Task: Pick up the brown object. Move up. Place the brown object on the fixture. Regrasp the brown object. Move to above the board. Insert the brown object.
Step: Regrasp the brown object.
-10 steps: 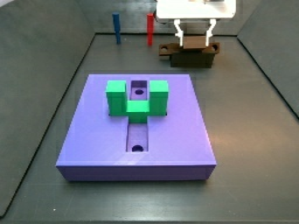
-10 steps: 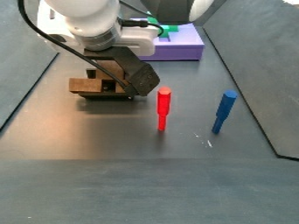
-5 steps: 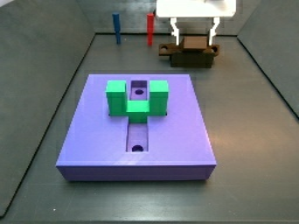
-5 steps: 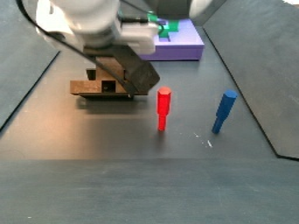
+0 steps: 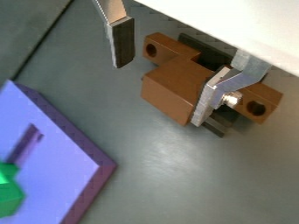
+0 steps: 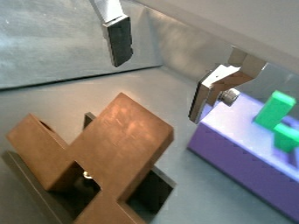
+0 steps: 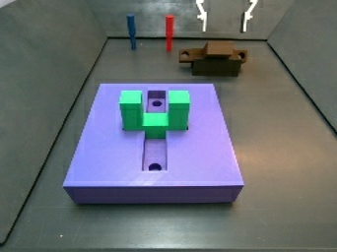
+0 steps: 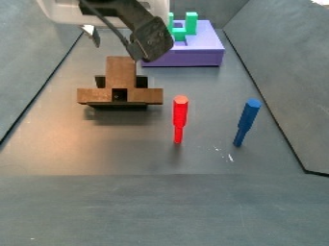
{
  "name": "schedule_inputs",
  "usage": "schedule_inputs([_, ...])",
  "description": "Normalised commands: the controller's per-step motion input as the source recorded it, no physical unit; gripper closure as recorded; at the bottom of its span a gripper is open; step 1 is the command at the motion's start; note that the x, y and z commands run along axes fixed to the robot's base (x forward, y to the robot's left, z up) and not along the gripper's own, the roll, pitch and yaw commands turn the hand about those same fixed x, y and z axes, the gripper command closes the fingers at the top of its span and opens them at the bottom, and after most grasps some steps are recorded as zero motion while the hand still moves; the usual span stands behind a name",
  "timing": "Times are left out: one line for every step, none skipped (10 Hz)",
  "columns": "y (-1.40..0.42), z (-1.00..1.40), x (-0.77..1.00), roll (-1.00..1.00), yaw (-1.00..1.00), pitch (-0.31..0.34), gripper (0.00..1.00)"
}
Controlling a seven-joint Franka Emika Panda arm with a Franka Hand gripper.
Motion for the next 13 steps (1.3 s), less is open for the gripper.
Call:
schedule_inputs([-0.14, 0.0, 0.0, 0.94, 0.11, -0.26, 0.0])
schedule_inputs([-0.12, 0.04, 0.0, 1.0, 0.12, -0.171, 0.0])
schedule_inputs([-0.13, 0.05, 0.0, 1.0, 0.12, -0.071, 0.0])
schedule_inputs([-0.15, 0.09, 0.0, 1.0, 0.08, 0.0, 0.0])
schedule_inputs([-0.14, 0.15, 0.0, 0.97, 0.09, 0.0, 0.0])
schedule_inputs([-0.11, 0.16, 0.0, 1.0, 0.1, 0.009, 0.0])
schedule_inputs([-0.14, 0.17, 0.03, 1.0, 0.12, 0.069, 0.0])
schedule_inputs([-0.16, 0.13, 0.09, 1.0, 0.17, 0.131, 0.0])
schedule_inputs([-0.17, 0.09, 0.19, 1.0, 0.21, 0.129, 0.0])
schedule_inputs([-0.13, 0.05, 0.27, 1.0, 0.27, 0.177, 0.0])
schedule_inputs([-0.15, 0.07, 0.27, 1.0, 0.27, 0.18, 0.0])
schedule_inputs([-0.16, 0.03, 0.19, 0.99, 0.26, 0.134, 0.0])
schedule_inputs([-0.14, 0.0, 0.2, 1.0, 0.3, 0.134, 0.0])
